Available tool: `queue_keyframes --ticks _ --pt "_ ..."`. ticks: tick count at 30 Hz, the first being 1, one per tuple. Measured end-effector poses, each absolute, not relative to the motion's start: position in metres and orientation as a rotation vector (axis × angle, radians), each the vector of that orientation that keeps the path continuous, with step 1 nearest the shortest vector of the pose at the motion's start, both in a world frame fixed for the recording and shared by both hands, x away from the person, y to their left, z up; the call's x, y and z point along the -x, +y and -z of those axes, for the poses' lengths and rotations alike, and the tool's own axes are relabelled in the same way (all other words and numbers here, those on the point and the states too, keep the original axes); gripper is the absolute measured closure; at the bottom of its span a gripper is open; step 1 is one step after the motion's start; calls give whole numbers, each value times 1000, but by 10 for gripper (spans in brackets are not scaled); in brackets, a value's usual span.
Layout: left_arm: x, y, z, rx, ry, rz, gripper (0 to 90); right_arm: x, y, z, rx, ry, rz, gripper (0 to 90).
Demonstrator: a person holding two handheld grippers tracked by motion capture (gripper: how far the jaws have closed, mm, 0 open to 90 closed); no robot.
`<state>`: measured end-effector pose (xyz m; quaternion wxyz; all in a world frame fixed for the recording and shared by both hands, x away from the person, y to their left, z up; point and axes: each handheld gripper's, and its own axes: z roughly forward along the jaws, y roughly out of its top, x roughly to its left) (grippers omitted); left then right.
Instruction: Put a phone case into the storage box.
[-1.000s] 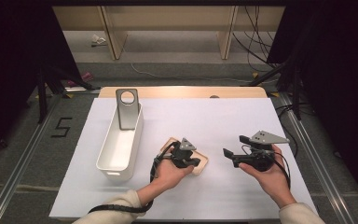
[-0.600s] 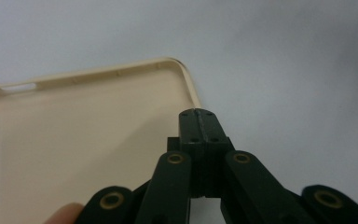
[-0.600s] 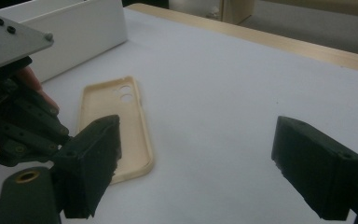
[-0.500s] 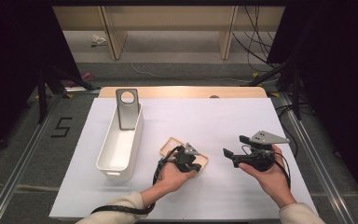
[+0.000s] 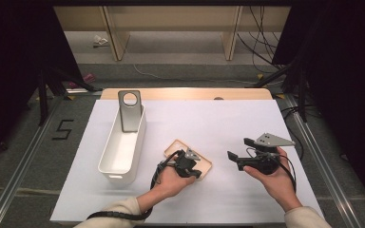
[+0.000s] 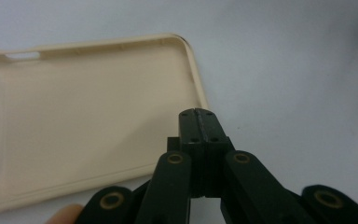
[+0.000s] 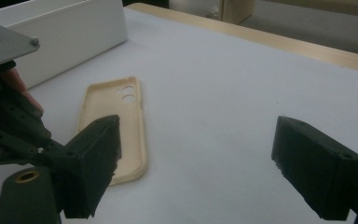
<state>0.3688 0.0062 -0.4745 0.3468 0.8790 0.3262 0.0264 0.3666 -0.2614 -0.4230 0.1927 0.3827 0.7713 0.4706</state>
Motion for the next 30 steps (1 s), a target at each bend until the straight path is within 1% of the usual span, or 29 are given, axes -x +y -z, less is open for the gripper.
queue_keyframes --ticks 5,12,17,24,30 --pt "-369 5 474 -2299 836 -80 898 -367 -261 423 -1073 2167 -1319 166" --pt "-368 11 472 -2330 847 -43 899 -366 -262 423 -1071 2166 -1321 166" --pt "-364 23 470 -2375 843 -22 899 -367 -262 423 -1075 2166 -1320 166" --pt "-357 44 467 -2435 836 -32 898 -367 -261 423 -1074 2166 -1319 165" --pt "-354 59 466 -2453 839 -28 898 -367 -261 423 -1077 2164 -1319 166"
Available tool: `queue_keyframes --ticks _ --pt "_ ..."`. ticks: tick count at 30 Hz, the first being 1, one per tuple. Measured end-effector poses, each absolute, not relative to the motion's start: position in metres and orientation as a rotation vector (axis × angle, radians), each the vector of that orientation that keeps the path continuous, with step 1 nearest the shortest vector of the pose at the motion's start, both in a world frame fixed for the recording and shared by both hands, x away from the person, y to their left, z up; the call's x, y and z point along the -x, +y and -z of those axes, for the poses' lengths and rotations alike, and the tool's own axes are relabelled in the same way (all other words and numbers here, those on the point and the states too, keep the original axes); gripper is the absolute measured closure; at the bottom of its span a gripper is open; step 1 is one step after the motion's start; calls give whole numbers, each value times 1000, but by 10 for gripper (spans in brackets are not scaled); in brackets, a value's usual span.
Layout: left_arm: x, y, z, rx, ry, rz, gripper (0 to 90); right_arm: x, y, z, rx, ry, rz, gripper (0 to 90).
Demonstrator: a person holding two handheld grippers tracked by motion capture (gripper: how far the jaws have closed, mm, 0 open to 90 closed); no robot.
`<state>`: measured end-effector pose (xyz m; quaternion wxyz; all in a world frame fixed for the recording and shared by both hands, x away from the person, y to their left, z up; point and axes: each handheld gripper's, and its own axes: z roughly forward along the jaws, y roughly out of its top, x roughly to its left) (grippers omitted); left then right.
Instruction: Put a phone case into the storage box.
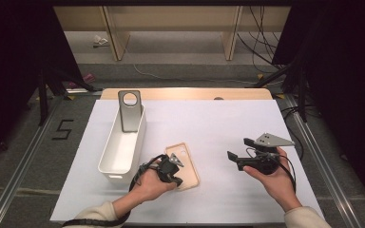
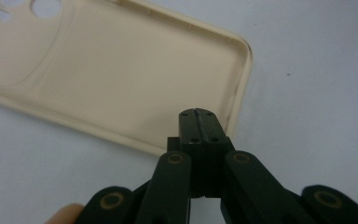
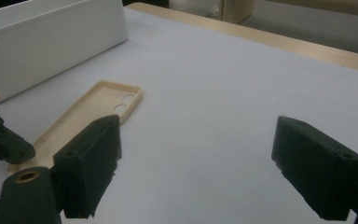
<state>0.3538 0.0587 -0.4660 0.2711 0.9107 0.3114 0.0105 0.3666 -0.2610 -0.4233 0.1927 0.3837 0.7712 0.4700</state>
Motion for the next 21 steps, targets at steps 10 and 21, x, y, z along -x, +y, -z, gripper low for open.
queue_keyframes --ticks 10,21 --pt "-351 79 465 -2482 835 -49 898 -367 -261 424 -1076 2166 -1316 166" --pt "-348 94 465 -2500 837 -64 898 -367 -261 423 -1076 2166 -1316 165"
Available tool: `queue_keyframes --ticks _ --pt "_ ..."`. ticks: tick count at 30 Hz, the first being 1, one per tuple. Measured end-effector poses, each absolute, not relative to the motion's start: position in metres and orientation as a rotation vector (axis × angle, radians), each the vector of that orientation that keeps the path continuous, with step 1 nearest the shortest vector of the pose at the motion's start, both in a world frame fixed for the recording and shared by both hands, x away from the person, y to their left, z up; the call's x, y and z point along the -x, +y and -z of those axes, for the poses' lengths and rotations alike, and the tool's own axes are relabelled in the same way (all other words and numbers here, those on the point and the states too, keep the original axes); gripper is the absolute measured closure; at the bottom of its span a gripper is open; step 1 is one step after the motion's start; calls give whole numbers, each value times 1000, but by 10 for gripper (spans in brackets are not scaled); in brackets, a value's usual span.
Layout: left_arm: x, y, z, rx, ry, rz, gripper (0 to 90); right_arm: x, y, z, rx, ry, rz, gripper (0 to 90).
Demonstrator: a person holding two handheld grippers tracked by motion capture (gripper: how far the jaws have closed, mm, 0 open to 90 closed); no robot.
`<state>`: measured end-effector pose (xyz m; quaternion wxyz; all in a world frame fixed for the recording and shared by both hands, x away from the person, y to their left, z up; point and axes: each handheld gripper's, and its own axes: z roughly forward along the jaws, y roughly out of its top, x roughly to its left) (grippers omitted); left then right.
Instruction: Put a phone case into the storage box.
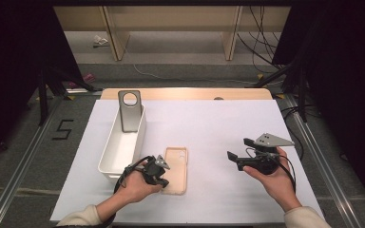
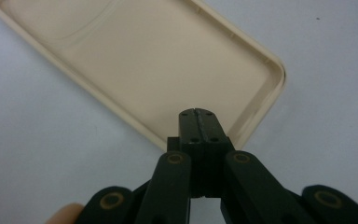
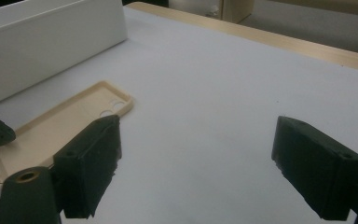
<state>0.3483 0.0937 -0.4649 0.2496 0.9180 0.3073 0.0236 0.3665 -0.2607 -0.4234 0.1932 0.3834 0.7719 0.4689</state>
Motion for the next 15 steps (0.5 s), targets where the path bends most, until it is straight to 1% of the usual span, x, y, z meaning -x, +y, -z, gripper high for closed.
queue_keyframes --ticks 7,8,12,15 --pt "-347 93 465 -2506 806 -67 896 -366 -261 423 -1075 2166 -1314 165" --pt "-346 93 464 -2515 785 -82 881 -366 -261 423 -1075 2166 -1315 165" --pt "-345 92 452 -2516 666 -140 754 -367 -261 423 -1076 2164 -1318 166" --pt "-344 91 443 -2526 613 -176 618 -366 -261 423 -1070 2166 -1316 166"
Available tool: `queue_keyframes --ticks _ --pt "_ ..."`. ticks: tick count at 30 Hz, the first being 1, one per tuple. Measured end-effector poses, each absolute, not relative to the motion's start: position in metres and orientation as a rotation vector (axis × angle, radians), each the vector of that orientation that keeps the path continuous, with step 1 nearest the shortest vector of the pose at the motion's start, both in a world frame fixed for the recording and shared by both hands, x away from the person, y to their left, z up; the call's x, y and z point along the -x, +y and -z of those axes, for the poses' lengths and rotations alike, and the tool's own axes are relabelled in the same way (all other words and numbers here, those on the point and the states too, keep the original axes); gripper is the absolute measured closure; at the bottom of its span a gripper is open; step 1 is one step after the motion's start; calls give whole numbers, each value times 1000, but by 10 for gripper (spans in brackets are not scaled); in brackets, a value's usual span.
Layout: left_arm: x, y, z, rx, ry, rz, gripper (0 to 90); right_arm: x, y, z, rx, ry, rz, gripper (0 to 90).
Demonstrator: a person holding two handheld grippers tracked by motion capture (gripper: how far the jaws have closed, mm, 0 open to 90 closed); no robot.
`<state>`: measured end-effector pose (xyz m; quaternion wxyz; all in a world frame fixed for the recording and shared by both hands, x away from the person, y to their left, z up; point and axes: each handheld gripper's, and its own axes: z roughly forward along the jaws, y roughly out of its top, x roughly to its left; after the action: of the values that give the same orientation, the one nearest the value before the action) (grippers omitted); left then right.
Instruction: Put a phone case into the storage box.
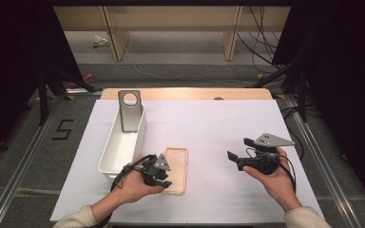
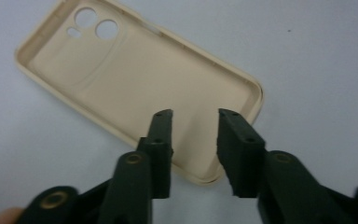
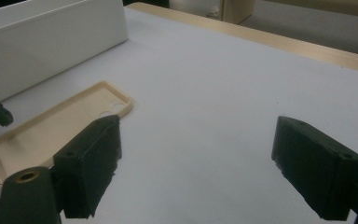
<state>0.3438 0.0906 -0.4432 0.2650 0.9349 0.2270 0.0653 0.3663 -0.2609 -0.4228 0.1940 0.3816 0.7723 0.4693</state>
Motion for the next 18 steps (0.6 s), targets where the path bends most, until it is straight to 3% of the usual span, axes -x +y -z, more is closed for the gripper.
queue_keyframes --ticks 5,10,18 --pt "-339 86 438 -2567 520 -220 453 -366 -261 423 -1069 2164 -1318 165" --pt "-336 79 439 -2643 439 -272 350 -366 -261 423 -1070 2163 -1318 166" --pt "-335 68 445 -2739 347 -317 264 -366 -261 422 -1072 2163 -1317 166"
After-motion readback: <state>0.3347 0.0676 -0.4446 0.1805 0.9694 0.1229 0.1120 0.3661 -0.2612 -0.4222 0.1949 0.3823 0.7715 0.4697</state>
